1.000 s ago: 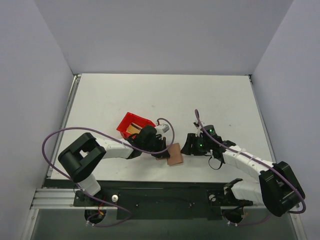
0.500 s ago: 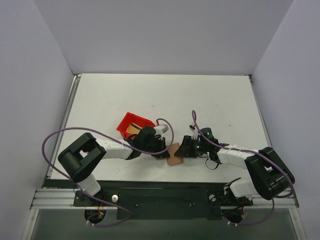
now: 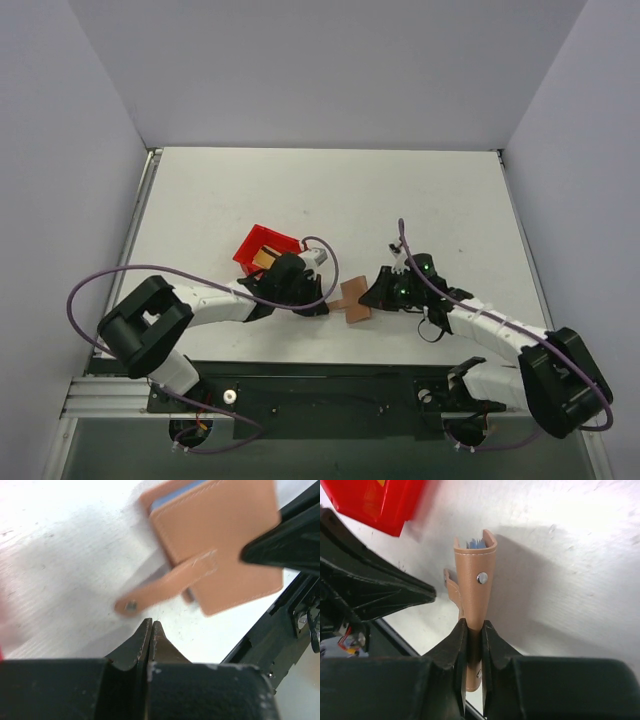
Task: Put the credit cards into the card holder
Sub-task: Close the card holder at the center of the board.
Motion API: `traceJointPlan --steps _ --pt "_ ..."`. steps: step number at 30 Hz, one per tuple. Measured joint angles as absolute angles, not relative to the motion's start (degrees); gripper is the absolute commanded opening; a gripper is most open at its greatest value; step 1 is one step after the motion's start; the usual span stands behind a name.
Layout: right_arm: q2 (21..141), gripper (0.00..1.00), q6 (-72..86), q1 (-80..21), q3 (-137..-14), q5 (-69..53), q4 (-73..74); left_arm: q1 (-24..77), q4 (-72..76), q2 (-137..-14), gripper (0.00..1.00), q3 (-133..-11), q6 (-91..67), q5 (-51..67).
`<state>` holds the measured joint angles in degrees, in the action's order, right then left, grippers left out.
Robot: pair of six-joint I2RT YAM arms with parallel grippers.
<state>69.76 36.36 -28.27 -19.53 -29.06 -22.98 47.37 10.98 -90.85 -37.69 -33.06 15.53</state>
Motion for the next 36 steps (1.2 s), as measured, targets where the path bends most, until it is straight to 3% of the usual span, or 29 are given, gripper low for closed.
traceJointPlan --steps 4,8,14,19,26,36 --pt "63.5 0.00 32.5 -28.2 -26.2 -20.9 -8.7 47.2 6.8 -85.2 0.00 -37.5 -33.1 12.9" --pt "62.5 0.00 27.9 -28.2 -40.6 -11.3 7.9 46.6 3.9 -81.4 0.00 -39.5 -32.1 11.4" --pt "65.8 0.00 25.1 -28.9 -57.1 -0.5 26.4 45.7 2.5 -81.3 0.00 -41.0 -31.3 10.7" --pt "72.2 0.00 25.5 -33.9 -60.5 8.5 37.5 45.6 2.0 -81.3 0.00 -41.0 -31.3 10.7" --pt "80.8 0.00 26.1 -39.9 -61.0 16.6 44.3 45.6 1.8 -81.3 0.00 -41.0 -31.3 10.4" --pt "83.4 0.00 26.1 -42.7 -58.3 17.2 39.3 45.4 1.8 -81.3 0.00 -40.8 -31.4 9.5"
